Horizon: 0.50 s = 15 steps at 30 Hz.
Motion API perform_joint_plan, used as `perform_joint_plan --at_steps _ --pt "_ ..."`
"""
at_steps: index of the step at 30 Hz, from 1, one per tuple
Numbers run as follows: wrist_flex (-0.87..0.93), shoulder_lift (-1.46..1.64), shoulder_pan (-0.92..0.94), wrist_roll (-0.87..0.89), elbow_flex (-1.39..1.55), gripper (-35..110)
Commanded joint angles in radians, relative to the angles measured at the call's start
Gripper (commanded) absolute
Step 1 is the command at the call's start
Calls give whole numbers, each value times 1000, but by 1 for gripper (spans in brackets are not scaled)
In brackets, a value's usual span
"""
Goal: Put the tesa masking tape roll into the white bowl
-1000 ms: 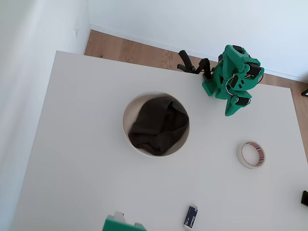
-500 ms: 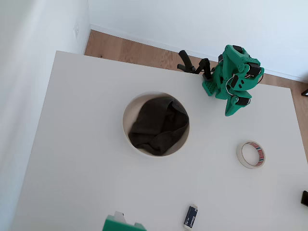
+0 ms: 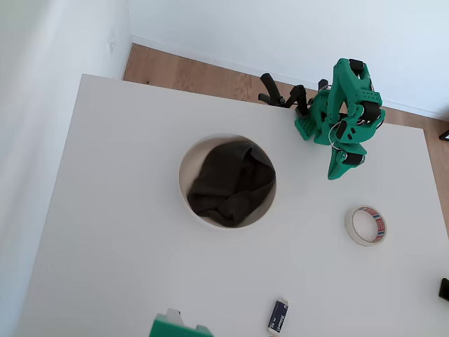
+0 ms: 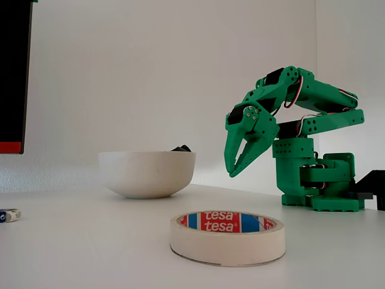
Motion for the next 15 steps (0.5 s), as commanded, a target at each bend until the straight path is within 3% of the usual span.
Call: perform_joint_plan --at_steps 1,5,15 --pt "-144 -437 -34 8 -204 -8" --pt "-130 -750 -94 -2 -425 -8" --pt "-81 -1189 -273 63 -841 -8"
